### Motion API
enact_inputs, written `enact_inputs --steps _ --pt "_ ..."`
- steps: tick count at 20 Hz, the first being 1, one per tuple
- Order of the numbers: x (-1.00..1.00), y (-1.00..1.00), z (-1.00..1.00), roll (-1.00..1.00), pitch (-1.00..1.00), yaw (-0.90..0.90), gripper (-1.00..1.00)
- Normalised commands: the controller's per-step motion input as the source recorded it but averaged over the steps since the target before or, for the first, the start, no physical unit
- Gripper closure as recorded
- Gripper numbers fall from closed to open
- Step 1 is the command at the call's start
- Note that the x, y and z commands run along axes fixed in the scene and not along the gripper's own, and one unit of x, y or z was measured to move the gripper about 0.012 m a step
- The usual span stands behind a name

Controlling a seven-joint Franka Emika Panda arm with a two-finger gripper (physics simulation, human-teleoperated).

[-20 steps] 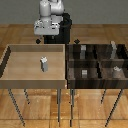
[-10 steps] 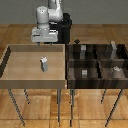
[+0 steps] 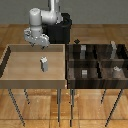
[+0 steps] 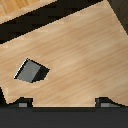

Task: Place the milk carton into the appropriate compartment.

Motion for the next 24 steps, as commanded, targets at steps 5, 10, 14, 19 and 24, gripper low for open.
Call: enact_inputs --steps 5,10,14,19,24 --pt "0.6 0.0 0.0 0.0 0.0 0.0 -1.0" --pt "0.4 0.4 0.0 0.0 0.0 0.0 -1.0" --pt "0.0 0.25 0.0 0.0 0.0 0.0 -1.0" --pt "0.0 0.0 0.0 0.0 0.0 0.0 -1.0" --pt "0.6 0.0 0.0 0.0 0.0 0.0 -1.0"
